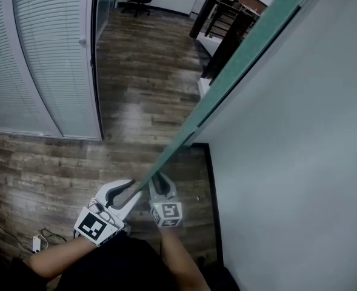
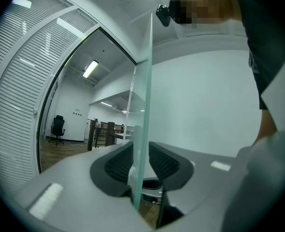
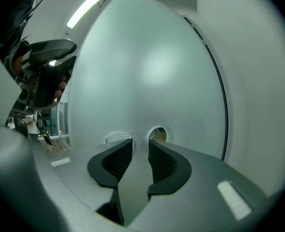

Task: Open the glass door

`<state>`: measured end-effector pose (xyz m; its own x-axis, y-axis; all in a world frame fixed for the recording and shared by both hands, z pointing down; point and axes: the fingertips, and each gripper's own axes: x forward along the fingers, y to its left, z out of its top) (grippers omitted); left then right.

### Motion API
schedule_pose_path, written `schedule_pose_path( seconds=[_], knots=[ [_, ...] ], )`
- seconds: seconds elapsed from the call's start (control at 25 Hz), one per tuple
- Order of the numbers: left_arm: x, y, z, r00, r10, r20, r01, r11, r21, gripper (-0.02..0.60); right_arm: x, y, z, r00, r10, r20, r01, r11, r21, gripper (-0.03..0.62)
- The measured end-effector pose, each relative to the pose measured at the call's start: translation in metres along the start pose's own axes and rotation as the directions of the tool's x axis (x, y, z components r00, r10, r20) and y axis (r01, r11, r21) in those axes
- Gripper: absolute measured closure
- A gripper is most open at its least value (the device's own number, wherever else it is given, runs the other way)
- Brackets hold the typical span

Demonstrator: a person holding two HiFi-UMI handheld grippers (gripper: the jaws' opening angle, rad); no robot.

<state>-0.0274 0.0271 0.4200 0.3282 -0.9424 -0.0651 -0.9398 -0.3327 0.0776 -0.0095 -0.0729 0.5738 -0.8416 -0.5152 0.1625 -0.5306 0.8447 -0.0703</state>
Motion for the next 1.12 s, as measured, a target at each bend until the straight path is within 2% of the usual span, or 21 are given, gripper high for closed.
schedule_pose_path(
  seconds=[0.12, 0.28, 0.4, 0.64, 0.88, 1.12],
  knots=[
    [0.008, -0.004, -0.001, 1.000, -0.010, -0.002, 0.010, 1.000, 0.005, 0.482, -0.001, -0.001, -0.002, 1.000, -0.004, -0.004, 0.004, 1.000, 0.007, 0.487],
    [0.017, -0.007, -0.003, 1.000, -0.001, -0.009, 0.001, 1.000, -0.031, 0.485, -0.007, -0.002, -0.002, 1.000, -0.009, 0.002, 0.009, 1.000, 0.010, 0.487],
    [0.022, -0.012, -0.002, 1.000, -0.007, 0.003, 0.007, 1.000, -0.022, 0.525, -0.009, -0.002, -0.002, 1.000, -0.003, 0.007, 0.003, 1.000, 0.005, 0.487],
    [0.023, -0.014, 0.000, 1.000, 0.005, 0.001, -0.005, 1.000, -0.018, 0.531, -0.017, -0.004, -0.002, 0.999, -0.039, -0.001, 0.038, 0.995, -0.087, 0.482],
    [0.023, -0.015, -0.002, 1.000, -0.009, -0.004, 0.009, 1.000, -0.022, 0.531, -0.035, -0.007, -0.005, 0.997, -0.075, 0.001, 0.075, 0.996, -0.046, 0.488],
    [0.024, -0.017, -0.008, 1.000, -0.019, -0.013, 0.018, 0.999, -0.048, 0.526, -0.062, 0.003, 0.012, 0.994, -0.091, 0.060, 0.095, 0.994, -0.057, 0.497]
  ],
)
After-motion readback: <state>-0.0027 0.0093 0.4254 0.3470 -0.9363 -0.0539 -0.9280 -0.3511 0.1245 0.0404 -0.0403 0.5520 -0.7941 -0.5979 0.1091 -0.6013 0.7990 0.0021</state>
